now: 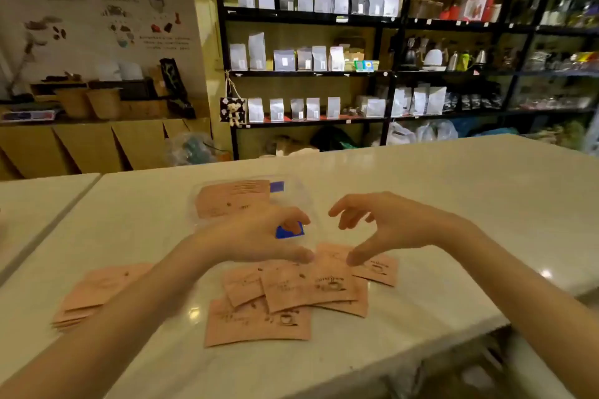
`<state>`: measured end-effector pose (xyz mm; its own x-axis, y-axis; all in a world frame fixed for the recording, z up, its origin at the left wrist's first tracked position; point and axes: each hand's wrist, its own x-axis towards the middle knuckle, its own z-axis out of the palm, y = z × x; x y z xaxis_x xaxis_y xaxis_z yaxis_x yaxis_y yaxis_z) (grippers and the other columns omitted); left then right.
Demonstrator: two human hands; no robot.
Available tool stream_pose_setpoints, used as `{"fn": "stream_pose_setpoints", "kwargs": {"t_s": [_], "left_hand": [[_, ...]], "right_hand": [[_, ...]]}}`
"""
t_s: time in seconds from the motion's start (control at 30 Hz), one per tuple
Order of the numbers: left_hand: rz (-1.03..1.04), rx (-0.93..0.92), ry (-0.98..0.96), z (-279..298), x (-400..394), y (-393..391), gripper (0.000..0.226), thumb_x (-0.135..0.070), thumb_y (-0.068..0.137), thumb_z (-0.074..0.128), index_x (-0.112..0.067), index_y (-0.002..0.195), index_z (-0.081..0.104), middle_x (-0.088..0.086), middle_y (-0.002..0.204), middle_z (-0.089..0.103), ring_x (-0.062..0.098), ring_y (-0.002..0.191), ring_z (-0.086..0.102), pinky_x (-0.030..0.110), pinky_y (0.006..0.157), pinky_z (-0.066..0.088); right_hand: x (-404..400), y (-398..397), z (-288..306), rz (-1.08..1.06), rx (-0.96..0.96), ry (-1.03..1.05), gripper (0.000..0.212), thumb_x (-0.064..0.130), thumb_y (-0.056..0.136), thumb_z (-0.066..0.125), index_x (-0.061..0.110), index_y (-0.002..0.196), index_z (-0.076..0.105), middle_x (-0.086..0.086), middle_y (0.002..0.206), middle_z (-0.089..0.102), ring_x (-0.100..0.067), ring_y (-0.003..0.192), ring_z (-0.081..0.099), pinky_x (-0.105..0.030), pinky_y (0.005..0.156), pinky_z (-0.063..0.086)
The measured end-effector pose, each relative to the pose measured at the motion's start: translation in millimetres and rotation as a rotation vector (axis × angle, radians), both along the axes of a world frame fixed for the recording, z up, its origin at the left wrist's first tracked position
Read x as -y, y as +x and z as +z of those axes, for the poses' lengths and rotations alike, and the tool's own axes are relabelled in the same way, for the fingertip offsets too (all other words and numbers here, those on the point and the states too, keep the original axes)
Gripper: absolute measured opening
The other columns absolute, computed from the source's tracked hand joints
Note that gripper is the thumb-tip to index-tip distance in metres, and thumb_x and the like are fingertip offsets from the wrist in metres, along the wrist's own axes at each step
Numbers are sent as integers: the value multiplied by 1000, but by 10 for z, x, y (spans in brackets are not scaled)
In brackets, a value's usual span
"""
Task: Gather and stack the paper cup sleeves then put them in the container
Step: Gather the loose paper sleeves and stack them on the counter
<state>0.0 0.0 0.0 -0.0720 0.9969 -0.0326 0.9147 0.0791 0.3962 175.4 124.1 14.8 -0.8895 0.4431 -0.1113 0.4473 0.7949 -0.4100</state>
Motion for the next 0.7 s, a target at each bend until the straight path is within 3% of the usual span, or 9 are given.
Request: {"fn": "stream_pose_setpoints", "kwargs": {"t_s": [0.17, 0.3, 0.4, 0.7], "left_hand": [[23, -38, -127, -349, 94, 30, 73, -56, 66, 64, -37, 130, 34, -13, 131, 48, 7, 115, 44, 29, 96, 41], [65, -94, -47, -514, 194, 22, 82, -58, 62, 66, -37, 132, 29, -15, 133, 43, 6, 118, 41, 25, 95, 38], [68, -112, 15, -579, 240, 28, 81, -59, 63, 65, -38, 131, 28, -16, 130, 45, 1, 108, 41, 21, 90, 37], [144, -16, 85, -574, 295, 20, 79, -49, 64, 70, -40, 131, 28, -18, 122, 47, 1, 103, 38, 21, 87, 38]], "right_hand": [[43, 130, -384, -55, 50, -50, 76, 40, 62, 78, 36, 126, 37, 12, 125, 52, -6, 108, 44, -29, 97, 39], [90, 210, -618, -68, 0, -49, 84, 45, 59, 79, 36, 128, 33, 12, 126, 50, -8, 108, 44, -27, 91, 38], [140, 252, -721, -83, -67, -68, 85, 44, 59, 78, 34, 130, 32, 10, 126, 49, -5, 105, 43, -23, 86, 36], [202, 335, -828, -129, -202, -120, 72, 43, 64, 75, 35, 126, 38, 8, 129, 55, -5, 109, 48, -25, 96, 41]]}}
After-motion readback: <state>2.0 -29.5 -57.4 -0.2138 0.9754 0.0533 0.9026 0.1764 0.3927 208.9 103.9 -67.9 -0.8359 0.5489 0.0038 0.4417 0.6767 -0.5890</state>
